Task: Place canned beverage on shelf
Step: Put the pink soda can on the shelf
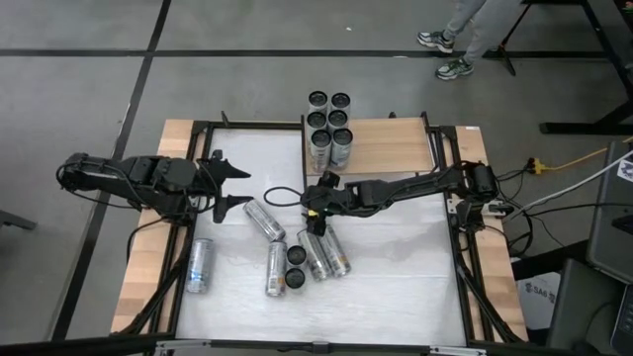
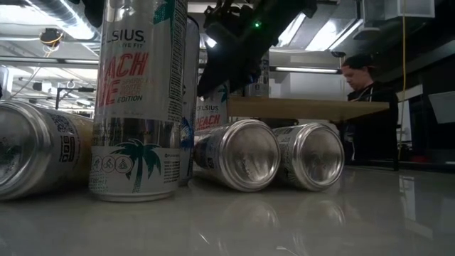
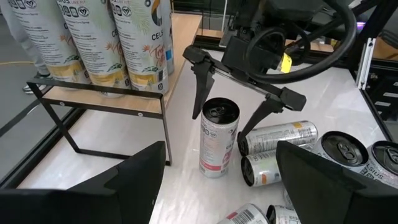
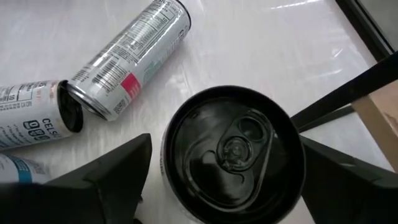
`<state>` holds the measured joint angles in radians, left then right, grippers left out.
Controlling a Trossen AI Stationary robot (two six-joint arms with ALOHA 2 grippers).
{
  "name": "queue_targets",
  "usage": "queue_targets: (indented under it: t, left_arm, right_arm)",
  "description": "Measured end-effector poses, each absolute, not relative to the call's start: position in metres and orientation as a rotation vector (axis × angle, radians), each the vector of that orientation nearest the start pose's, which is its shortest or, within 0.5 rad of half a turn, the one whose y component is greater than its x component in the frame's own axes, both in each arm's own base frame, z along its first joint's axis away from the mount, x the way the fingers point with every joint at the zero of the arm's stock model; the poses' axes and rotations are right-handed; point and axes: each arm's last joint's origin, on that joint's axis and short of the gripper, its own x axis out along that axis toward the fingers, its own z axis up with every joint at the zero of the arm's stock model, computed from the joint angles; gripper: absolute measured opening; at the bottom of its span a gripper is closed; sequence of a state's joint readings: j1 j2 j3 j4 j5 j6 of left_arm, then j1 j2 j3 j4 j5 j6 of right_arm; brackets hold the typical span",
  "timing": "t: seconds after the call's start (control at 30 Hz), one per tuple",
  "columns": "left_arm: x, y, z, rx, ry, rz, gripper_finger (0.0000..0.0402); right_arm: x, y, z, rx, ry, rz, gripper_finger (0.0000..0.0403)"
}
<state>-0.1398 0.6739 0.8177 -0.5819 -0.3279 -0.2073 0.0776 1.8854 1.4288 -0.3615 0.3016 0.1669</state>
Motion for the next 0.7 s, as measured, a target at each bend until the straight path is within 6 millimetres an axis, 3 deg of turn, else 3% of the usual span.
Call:
queue_targets:
  t: [0.33, 0.57, 0.7]
  left_arm:
    - [0.134, -0.009, 0.322, -0.102, 0.405, 0.228, 0.0295]
    - [0.134, -0.009, 0.322, -0.103, 0.406, 0.229, 0.0295]
    - [0.134, -0.009, 0.323, -0.103, 0.405, 0.229, 0.0295]
  right_arm:
    - [0.413, 0.025, 0.231, 0.008, 0.795, -0.214, 0.0244]
    - [0.403, 0.026, 0.239, 0.019, 0.843, -0.167, 0.0246]
    - [0.391, 0.025, 0.255, 0.021, 0.849, -0.159, 0.0253]
